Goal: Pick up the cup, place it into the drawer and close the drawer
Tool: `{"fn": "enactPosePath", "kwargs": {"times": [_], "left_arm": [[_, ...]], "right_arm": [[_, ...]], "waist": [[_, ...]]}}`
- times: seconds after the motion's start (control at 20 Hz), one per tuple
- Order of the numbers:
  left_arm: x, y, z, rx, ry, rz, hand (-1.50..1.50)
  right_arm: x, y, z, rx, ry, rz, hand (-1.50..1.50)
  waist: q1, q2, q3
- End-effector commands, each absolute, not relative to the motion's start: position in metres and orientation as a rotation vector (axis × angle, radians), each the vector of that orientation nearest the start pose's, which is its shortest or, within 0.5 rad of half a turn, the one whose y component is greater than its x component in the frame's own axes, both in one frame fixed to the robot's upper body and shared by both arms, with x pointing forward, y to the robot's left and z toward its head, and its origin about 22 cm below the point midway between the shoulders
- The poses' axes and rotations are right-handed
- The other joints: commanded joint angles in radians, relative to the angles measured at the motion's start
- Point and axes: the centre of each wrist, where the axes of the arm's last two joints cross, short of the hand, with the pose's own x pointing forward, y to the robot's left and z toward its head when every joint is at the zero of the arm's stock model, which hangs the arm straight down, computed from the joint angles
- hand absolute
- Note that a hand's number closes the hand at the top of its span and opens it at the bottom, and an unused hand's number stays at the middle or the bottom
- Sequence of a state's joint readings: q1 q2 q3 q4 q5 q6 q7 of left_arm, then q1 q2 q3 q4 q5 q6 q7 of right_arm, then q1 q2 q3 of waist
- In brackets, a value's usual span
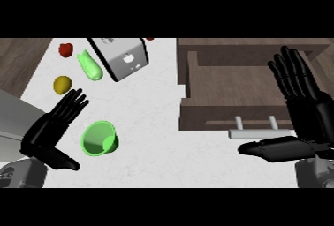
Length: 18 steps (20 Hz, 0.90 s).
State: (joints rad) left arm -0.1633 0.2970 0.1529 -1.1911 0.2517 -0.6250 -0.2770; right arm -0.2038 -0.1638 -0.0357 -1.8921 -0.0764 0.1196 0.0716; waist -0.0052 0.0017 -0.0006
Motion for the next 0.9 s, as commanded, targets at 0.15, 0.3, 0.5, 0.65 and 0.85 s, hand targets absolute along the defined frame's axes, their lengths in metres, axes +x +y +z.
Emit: {"fn": "enactPosePath", "kwargs": {"times": [0.15,0.3,0.5,0.65,0.85], "left_arm": [[0.263,0.343,-0.071,-0.395,-1.586,-0.280,-1.50],[0.271,0.363,-0.081,-0.350,-1.590,-0.265,-1.50],[0.275,0.355,-0.103,-0.339,-1.582,-0.255,-1.50],[0.270,0.361,-0.112,-0.313,-1.585,-0.271,-1.50],[0.258,0.348,-0.130,-0.325,-1.604,-0.250,-1.50]], "right_arm": [[0.257,-0.246,0.133,0.049,-1.989,0.258,-1.50],[0.261,-0.260,0.136,0.066,-2.002,0.274,-1.50],[0.253,-0.258,0.141,0.067,-2.014,0.240,-1.50],[0.280,-0.261,0.133,0.062,-1.986,0.262,-1.50],[0.267,-0.244,0.155,0.082,-2.003,0.258,-1.50]], "waist": [[0.001,-0.001,0.000],[-0.003,0.000,0.000],[-0.009,0.001,-0.001],[-0.009,0.006,-0.002],[-0.021,0.007,-0.003]]}}
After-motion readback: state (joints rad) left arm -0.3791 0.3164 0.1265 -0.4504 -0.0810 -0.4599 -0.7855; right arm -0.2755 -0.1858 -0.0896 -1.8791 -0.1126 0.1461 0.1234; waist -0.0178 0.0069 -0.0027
